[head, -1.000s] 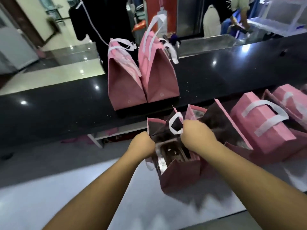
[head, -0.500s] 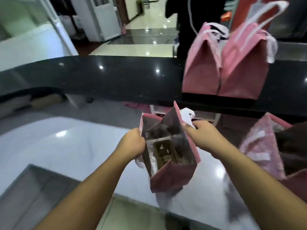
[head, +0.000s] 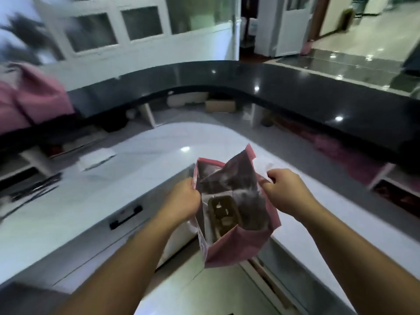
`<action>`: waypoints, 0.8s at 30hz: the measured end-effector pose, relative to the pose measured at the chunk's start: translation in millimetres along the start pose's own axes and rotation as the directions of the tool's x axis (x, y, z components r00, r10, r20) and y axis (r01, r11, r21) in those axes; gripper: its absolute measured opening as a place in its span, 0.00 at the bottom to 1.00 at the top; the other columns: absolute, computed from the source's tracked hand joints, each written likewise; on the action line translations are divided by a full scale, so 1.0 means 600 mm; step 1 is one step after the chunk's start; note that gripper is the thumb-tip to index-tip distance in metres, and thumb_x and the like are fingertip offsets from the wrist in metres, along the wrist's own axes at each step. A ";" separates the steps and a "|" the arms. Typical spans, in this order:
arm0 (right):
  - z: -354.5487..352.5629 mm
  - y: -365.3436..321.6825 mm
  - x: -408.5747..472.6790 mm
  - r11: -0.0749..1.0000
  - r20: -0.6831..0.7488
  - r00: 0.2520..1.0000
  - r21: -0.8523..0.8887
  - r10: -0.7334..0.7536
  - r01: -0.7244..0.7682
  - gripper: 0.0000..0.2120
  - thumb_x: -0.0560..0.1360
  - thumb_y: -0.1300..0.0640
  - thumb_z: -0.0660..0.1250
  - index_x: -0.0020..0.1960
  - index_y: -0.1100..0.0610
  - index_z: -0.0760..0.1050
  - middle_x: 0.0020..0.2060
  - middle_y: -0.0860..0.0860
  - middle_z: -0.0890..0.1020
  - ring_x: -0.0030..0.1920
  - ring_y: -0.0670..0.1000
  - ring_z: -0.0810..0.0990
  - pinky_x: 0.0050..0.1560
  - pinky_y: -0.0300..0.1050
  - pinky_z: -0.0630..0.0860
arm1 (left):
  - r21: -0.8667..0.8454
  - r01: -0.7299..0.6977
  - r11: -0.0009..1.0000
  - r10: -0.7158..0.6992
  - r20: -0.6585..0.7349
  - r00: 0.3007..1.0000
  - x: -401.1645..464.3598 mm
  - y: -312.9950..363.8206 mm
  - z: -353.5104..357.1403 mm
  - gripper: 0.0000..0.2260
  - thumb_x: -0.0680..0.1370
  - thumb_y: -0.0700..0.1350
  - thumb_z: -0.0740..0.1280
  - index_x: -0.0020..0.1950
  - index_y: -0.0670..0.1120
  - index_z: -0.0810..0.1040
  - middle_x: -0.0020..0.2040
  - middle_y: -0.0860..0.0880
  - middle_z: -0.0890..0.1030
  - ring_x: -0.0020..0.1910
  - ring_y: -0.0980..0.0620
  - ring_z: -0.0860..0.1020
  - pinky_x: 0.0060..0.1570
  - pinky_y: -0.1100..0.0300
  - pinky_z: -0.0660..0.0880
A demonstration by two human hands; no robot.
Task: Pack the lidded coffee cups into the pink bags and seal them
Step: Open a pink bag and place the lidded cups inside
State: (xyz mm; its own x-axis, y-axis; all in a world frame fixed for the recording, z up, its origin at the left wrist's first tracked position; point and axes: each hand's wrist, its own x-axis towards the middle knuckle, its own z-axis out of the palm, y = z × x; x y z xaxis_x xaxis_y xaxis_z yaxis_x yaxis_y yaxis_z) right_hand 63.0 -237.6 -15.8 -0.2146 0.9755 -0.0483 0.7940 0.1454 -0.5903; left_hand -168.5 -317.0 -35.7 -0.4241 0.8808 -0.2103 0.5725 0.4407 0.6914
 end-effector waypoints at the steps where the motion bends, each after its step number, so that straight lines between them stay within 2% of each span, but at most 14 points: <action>1: 0.026 -0.037 0.005 0.999 0.020 0.999 -0.006 -0.032 0.032 0.24 0.81 0.51 0.67 0.28 0.53 0.66 0.25 0.46 0.72 0.27 0.48 0.71 0.26 0.43 0.60 | 0.009 0.018 1.000 -0.018 -0.042 0.999 -0.001 -0.029 -0.033 0.12 0.82 0.43 0.58 0.47 0.54 0.80 0.42 0.50 0.83 0.41 0.48 0.83 0.38 0.53 0.80; 2: 0.051 -0.071 0.009 0.998 0.038 0.997 -0.008 -0.060 0.061 0.24 0.81 0.50 0.67 0.28 0.53 0.67 0.26 0.46 0.73 0.28 0.48 0.71 0.26 0.42 0.60 | 0.021 0.045 0.999 -0.043 -0.083 0.996 -0.003 -0.057 -0.066 0.11 0.82 0.43 0.58 0.49 0.54 0.79 0.43 0.50 0.83 0.41 0.48 0.83 0.38 0.53 0.80; 4: 0.099 -0.134 0.018 0.993 0.074 0.990 0.014 -0.121 0.120 0.24 0.81 0.49 0.66 0.29 0.54 0.67 0.26 0.48 0.73 0.28 0.48 0.71 0.26 0.44 0.62 | 0.015 0.099 0.995 -0.095 -0.148 0.984 -0.010 -0.109 -0.128 0.11 0.82 0.42 0.58 0.54 0.53 0.79 0.47 0.48 0.83 0.43 0.47 0.83 0.44 0.49 0.82; 7: 0.164 -0.224 0.031 0.976 0.139 0.966 0.022 -0.217 0.216 0.21 0.81 0.49 0.66 0.34 0.60 0.72 0.29 0.53 0.77 0.31 0.53 0.75 0.31 0.49 0.68 | -0.017 0.162 0.987 -0.162 -0.222 0.962 -0.023 -0.177 -0.207 0.12 0.82 0.42 0.57 0.56 0.50 0.79 0.50 0.48 0.82 0.47 0.47 0.81 0.51 0.46 0.81; 10: 0.221 -0.304 0.044 0.953 0.187 0.935 0.040 -0.302 0.300 0.19 0.81 0.48 0.65 0.35 0.56 0.75 0.29 0.50 0.79 0.32 0.50 0.77 0.28 0.45 0.69 | -0.056 0.226 0.972 -0.233 -0.288 0.929 -0.031 -0.236 -0.263 0.12 0.82 0.43 0.57 0.56 0.52 0.79 0.49 0.50 0.82 0.46 0.49 0.81 0.47 0.49 0.81; 16: 0.325 -0.449 0.080 0.888 0.295 0.841 0.064 -0.453 0.456 0.21 0.81 0.51 0.65 0.30 0.50 0.70 0.26 0.46 0.75 0.28 0.45 0.74 0.26 0.40 0.63 | -0.152 0.340 0.928 -0.373 -0.387 0.843 -0.027 -0.331 -0.356 0.12 0.83 0.43 0.56 0.57 0.53 0.79 0.49 0.51 0.82 0.46 0.49 0.81 0.49 0.48 0.81; 20: 0.385 -0.545 0.111 0.848 0.350 0.775 0.145 -0.527 0.511 0.22 0.81 0.50 0.65 0.29 0.51 0.68 0.25 0.46 0.75 0.27 0.45 0.73 0.26 0.41 0.63 | -0.170 0.406 0.898 -0.437 -0.437 0.786 -0.005 -0.376 -0.418 0.12 0.80 0.42 0.57 0.53 0.52 0.79 0.48 0.49 0.83 0.46 0.47 0.81 0.47 0.51 0.80; 24: 0.431 -0.630 0.145 0.805 0.435 0.687 0.190 -0.582 0.562 0.19 0.81 0.51 0.64 0.33 0.57 0.71 0.27 0.50 0.76 0.28 0.51 0.73 0.27 0.45 0.65 | -0.178 0.475 0.862 -0.501 -0.451 0.739 0.024 -0.403 -0.484 0.12 0.78 0.41 0.58 0.52 0.49 0.80 0.48 0.48 0.83 0.47 0.46 0.81 0.50 0.50 0.81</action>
State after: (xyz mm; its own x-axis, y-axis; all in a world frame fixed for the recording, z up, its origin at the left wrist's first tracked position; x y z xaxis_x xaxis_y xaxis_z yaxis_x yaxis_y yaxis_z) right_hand -402.9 -250.2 -5.6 -0.8572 0.5134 -0.0404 0.4104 0.6337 -0.6557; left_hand -516.8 -461.3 -5.2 -0.9167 0.3519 -0.1895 0.1668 0.7676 0.6189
